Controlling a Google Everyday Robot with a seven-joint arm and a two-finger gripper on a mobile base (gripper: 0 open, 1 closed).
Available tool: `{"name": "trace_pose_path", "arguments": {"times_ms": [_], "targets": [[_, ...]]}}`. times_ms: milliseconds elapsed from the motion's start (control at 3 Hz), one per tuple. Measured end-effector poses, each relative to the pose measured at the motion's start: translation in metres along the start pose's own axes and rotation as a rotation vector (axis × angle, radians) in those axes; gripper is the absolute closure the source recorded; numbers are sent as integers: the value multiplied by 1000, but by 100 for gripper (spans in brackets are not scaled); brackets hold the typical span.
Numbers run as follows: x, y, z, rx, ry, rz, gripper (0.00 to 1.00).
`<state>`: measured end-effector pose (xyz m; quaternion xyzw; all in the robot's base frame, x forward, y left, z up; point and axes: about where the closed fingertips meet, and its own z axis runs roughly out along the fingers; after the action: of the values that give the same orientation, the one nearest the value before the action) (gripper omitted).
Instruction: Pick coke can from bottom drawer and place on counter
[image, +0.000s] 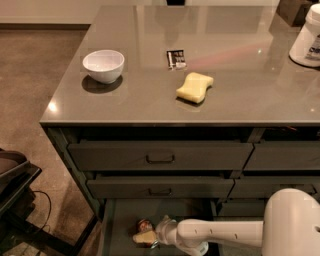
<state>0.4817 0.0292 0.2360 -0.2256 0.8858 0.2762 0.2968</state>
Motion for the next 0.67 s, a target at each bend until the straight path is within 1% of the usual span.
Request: {"name": "trace_pose_path", "arguments": {"times_ms": [333,667], "targets": [[11,-11,26,31,34,12,0],[10,-8,27,28,34,5,0]]}}
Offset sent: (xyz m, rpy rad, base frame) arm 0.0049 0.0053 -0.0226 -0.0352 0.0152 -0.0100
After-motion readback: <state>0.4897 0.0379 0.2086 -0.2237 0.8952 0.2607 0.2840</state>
